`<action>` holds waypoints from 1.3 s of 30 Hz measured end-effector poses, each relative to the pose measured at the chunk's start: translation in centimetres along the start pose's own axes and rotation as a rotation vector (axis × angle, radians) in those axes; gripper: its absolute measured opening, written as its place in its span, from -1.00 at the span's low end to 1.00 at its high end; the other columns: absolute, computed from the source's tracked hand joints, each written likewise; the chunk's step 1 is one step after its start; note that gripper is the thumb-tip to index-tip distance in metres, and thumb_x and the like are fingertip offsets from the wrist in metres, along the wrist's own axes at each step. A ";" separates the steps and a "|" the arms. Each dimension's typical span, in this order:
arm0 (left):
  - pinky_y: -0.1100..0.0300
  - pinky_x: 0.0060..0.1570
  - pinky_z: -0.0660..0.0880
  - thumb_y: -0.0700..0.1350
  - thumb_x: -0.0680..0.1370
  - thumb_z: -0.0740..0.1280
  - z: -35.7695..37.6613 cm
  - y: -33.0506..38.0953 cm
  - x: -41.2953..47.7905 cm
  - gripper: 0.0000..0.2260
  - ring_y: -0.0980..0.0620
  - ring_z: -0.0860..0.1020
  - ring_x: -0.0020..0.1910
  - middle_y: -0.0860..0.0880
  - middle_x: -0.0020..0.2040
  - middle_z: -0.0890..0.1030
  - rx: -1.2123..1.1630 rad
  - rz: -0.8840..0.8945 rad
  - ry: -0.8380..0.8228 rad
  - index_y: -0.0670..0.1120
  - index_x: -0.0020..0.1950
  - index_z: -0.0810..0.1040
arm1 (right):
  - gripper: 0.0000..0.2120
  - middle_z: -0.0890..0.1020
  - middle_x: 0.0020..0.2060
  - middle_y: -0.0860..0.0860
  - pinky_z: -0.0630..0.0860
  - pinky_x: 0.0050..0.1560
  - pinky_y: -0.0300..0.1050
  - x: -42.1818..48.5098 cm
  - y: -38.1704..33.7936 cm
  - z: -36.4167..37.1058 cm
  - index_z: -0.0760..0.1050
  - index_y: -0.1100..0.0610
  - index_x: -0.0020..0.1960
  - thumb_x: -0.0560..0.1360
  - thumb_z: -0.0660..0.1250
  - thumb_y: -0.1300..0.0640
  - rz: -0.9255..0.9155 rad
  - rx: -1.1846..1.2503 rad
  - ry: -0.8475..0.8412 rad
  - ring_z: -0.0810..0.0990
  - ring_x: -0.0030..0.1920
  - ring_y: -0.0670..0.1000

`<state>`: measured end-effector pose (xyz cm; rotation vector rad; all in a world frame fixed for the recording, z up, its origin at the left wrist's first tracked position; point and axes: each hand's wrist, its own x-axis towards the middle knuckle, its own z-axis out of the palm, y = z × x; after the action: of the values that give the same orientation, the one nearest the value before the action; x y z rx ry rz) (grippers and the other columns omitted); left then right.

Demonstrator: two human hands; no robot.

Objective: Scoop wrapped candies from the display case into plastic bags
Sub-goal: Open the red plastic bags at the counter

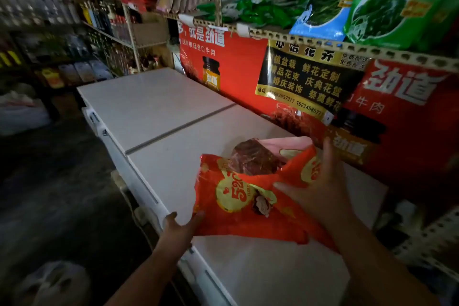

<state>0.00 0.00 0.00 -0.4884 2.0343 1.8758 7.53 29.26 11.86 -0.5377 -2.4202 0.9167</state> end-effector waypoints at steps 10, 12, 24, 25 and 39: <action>0.06 -0.07 0.65 -0.26 0.39 0.59 8.4 3.5 0.8 -0.37 -0.11 0.69 0.08 -0.10 0.15 0.70 -0.507 0.281 -0.110 -0.02 0.41 0.47 | 0.47 0.07 0.63 -0.01 0.20 0.51 0.29 4.7 -0.2 7.9 -0.29 -0.21 0.59 -0.06 0.47 -0.58 -0.116 -0.150 -0.298 0.07 0.61 0.15; -0.06 0.05 0.63 -0.21 0.37 0.61 9.7 3.3 0.6 -0.35 -0.14 0.66 0.16 -0.13 0.21 0.67 -0.605 0.295 -0.158 -0.03 0.41 0.46 | 0.50 0.03 0.64 -0.03 0.20 0.52 0.28 5.1 0.8 8.5 -0.33 -0.22 0.58 -0.09 0.46 -0.59 -0.089 -0.160 -0.384 0.05 0.62 0.14; 0.07 -0.02 0.60 0.03 0.64 0.32 14.7 5.7 2.8 -0.78 -0.01 0.72 -0.04 -0.02 -0.07 0.75 -0.310 0.238 -0.008 -0.06 -0.01 0.68 | -0.60 0.66 0.17 0.07 0.49 0.25 -0.05 7.8 5.0 11.5 0.59 0.07 0.24 0.49 0.36 -0.11 -0.270 -0.166 -0.358 0.61 0.21 0.14; 0.08 -0.04 0.61 0.00 0.65 0.31 14.9 6.5 2.9 -0.79 -0.02 0.72 -0.04 -0.02 -0.06 0.75 -0.339 0.243 -0.010 -0.05 -0.02 0.69 | -0.64 0.68 0.14 0.09 0.49 0.21 -0.07 7.9 5.2 11.6 0.59 0.10 0.22 0.52 0.36 -0.07 -0.240 -0.127 -0.342 0.63 0.19 0.14; 0.12 -0.22 0.57 -0.32 0.37 0.25 14.9 13.6 2.0 -0.69 0.07 0.65 -0.24 0.06 -0.23 0.71 -0.092 0.790 -0.102 0.04 -0.21 0.69 | -0.52 0.67 -0.15 -0.31 0.66 -0.18 -0.04 7.0 0.6 9.9 0.40 -0.30 0.03 0.20 0.50 -0.34 -0.019 0.340 -0.073 0.67 -0.22 -0.24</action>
<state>-7.93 15.79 9.89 0.4674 2.2607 2.3420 -3.61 28.29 7.13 -0.3594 -2.2581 1.3247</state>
